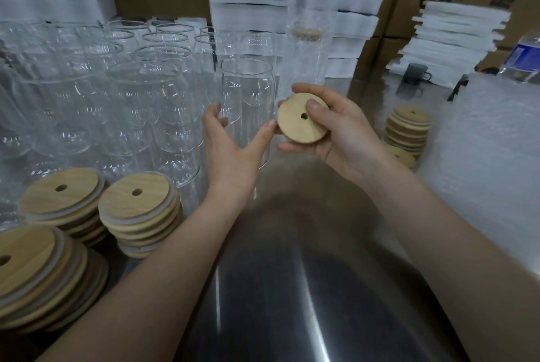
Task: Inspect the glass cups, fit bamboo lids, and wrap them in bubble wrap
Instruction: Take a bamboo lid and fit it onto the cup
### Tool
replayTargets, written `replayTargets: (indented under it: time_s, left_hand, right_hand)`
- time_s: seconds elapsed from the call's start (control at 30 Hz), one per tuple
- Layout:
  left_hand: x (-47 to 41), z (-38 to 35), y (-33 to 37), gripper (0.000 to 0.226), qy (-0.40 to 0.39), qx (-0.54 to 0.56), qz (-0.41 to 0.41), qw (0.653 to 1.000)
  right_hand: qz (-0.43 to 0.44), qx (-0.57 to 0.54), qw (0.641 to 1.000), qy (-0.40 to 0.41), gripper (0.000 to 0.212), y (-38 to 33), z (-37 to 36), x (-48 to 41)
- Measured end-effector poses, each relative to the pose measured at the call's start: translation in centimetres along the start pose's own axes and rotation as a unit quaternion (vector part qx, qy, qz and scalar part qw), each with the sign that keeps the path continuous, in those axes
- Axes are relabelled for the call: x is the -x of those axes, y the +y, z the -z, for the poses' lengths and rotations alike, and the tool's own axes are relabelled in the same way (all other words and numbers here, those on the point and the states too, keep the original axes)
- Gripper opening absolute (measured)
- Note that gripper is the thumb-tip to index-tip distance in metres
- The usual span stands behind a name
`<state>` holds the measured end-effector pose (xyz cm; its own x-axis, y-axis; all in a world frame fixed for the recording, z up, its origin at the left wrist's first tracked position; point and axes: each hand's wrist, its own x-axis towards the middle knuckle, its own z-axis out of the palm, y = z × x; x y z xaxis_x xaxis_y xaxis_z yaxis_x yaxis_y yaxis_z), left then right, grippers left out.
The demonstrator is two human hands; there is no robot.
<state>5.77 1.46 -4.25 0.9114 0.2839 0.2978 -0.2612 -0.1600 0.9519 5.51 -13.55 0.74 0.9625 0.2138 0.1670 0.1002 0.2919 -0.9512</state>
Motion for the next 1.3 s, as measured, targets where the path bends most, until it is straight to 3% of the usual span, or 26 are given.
replayTargets:
  time_s: [0.33,0.5,0.6,0.77,0.8,0.9,1.0,1.13,1.3]
  left_hand:
    - [0.2,0.1,0.3,0.085,-0.002,-0.002,0.003,1.000]
    - [0.1,0.2,0.3,0.084,0.001,0.001,0.005,1.000]
    - [0.1,0.1,0.2,0.084,0.002,-0.009,0.000,1.000]
    - [0.1,0.1,0.2,0.087,0.006,-0.017,-0.002,1.000]
    - [0.1,0.1,0.2,0.087,0.007,-0.018,-0.003,1.000]
    - [0.2,0.1,0.3,0.087,0.010,-0.020,-0.008,1.000]
    - [0.2,0.0,0.3,0.088,0.008,-0.019,-0.007,1.000]
    - [0.2,0.0,0.3,0.089,0.004,-0.022,-0.006,1.000]
    - [0.1,0.0,0.2,0.089,0.001,-0.022,-0.006,1.000]
  right_hand:
    - [-0.032,-0.116,0.992,-0.035,0.080,-0.4,0.4,-0.2]
    - [-0.032,-0.157,0.986,-0.054,0.088,-0.5,0.5,-0.2]
    - [-0.027,-0.146,0.988,-0.049,0.077,-0.4,0.7,-0.2]
    - [-0.020,-0.123,0.992,-0.018,0.036,-0.5,1.1,-0.5]
    - [-0.032,-0.117,0.993,0.000,0.037,-0.4,1.1,-0.6]
    - [-0.090,-0.093,0.989,0.075,0.065,-0.1,1.0,-0.8]
    - [-0.115,-0.071,0.987,0.086,0.073,0.1,1.2,-0.8]
    - [-0.111,-0.039,0.990,0.083,0.064,0.3,1.0,-0.8]
    - [-0.098,-0.001,0.991,0.096,0.036,0.5,1.1,-0.8]
